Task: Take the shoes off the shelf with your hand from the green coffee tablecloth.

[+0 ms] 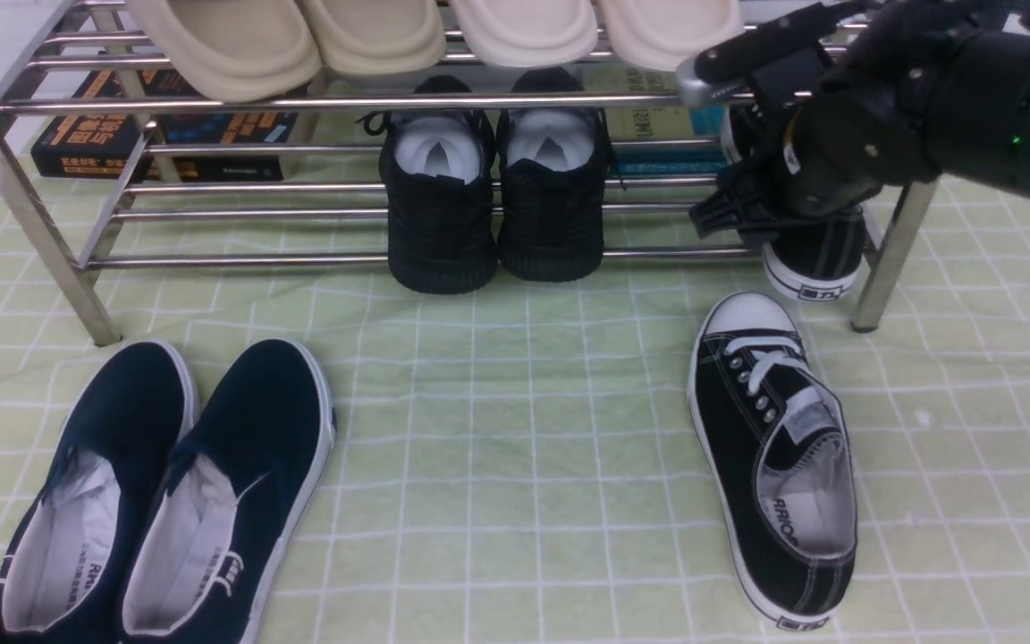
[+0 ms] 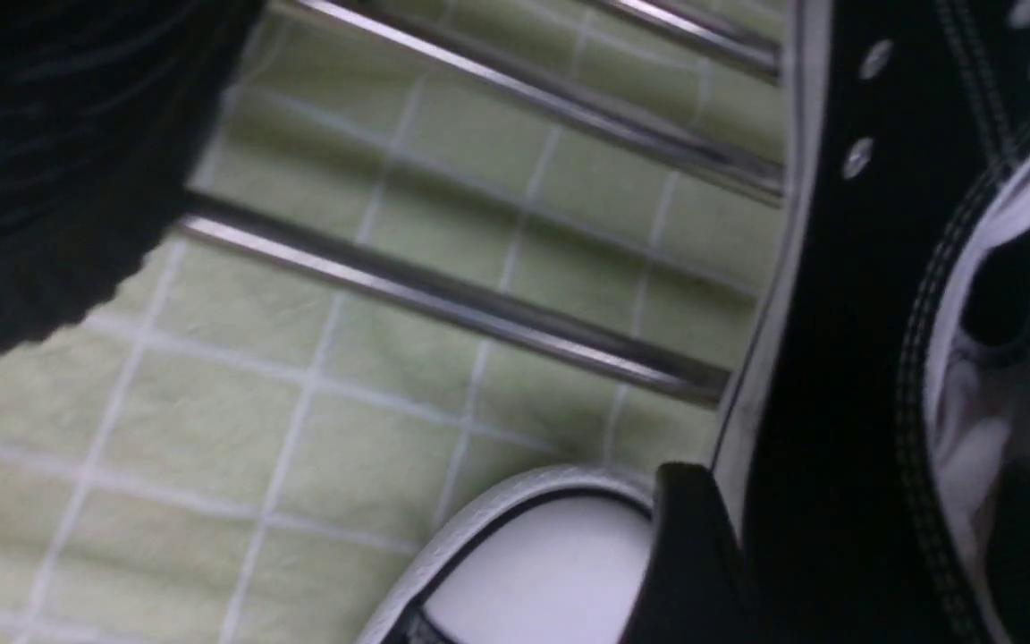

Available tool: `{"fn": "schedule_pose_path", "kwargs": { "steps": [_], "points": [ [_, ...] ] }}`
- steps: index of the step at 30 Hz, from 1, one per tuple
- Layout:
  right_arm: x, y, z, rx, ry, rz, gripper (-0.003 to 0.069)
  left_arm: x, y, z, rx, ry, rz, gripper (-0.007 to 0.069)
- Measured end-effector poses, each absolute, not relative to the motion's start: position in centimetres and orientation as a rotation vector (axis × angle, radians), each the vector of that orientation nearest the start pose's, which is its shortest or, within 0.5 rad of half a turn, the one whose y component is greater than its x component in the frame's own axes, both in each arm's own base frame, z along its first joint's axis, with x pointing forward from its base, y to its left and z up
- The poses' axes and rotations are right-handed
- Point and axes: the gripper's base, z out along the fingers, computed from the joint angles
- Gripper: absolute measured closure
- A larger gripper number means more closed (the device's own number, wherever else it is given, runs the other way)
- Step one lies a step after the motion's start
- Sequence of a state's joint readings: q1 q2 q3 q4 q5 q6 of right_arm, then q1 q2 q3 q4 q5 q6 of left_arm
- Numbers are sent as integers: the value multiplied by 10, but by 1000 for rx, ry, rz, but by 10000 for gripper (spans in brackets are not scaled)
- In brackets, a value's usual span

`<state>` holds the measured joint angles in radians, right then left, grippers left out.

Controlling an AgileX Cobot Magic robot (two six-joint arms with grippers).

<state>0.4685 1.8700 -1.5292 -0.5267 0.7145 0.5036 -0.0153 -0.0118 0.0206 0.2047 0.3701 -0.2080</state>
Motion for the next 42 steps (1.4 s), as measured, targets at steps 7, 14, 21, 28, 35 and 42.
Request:
{"fn": "schedule_pose_path", "kwargs": {
  "steps": [7, 14, 21, 28, 35, 42],
  "points": [
    [400, 165, 253, -307, 2393, -216, 249, 53, 6, 174, -53, 1854, 46, 385],
    [401, 163, 254, -322, 2382, -250, 601, 53, 6, 174, -53, 1854, 46, 385],
    [372, 155, 282, -322, 2511, -224, 652, 53, 6, 174, -52, 1854, 47, 385],
    [329, 146, 321, -417, 2655, -110, 652, 53, 6, 174, -52, 1854, 47, 385],
    [287, 134, 353, -510, 2711, -20, 652, 53, 6, 174, -52, 1854, 47, 385],
    [238, 113, 362, -488, 2701, 39, 652, 53, 6, 174, -52, 1854, 47, 385]
  ]
}}
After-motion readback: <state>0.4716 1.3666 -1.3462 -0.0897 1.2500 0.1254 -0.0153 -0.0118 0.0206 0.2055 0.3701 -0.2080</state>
